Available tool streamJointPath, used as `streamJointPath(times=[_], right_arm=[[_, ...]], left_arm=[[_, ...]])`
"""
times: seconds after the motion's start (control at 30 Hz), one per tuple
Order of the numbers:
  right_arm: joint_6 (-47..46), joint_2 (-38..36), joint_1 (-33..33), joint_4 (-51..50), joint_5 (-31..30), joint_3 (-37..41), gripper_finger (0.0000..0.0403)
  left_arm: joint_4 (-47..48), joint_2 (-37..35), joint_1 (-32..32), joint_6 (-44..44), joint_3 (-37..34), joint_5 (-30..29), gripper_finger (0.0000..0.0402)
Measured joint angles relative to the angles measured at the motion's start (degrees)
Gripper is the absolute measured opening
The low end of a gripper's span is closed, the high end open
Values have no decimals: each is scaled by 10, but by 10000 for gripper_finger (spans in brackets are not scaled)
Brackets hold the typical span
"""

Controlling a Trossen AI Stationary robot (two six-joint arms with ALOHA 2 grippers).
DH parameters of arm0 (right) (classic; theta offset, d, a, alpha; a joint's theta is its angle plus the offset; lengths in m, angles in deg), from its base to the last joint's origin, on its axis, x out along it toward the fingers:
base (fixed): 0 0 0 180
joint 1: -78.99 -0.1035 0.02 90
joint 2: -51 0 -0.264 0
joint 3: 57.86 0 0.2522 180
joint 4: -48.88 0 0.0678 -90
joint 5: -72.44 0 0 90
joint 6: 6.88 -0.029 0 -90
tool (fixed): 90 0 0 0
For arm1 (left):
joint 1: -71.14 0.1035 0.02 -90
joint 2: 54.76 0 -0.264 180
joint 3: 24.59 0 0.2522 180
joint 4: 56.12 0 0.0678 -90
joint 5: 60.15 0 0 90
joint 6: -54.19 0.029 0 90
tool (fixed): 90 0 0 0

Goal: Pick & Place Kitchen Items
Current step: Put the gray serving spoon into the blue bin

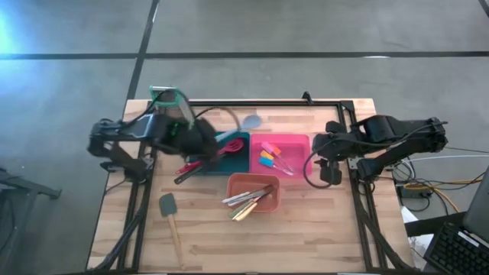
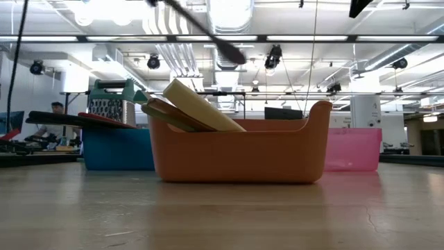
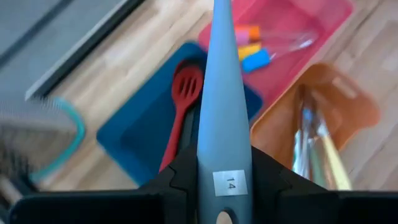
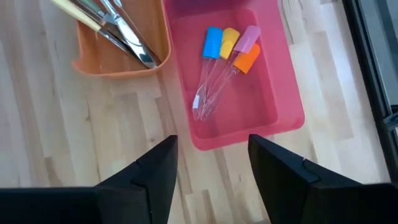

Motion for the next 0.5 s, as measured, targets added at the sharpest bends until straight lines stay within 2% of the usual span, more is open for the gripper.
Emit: streamJointPath(times=[0.27, 0.5], right_arm=[[17, 3, 0, 2, -16, 6, 187], [28, 3, 0, 11, -47, 7, 187]], left_arm=[[-24, -133, -40, -117, -231, 35, 88], [-138, -218, -43, -96, -367, 77, 88]])
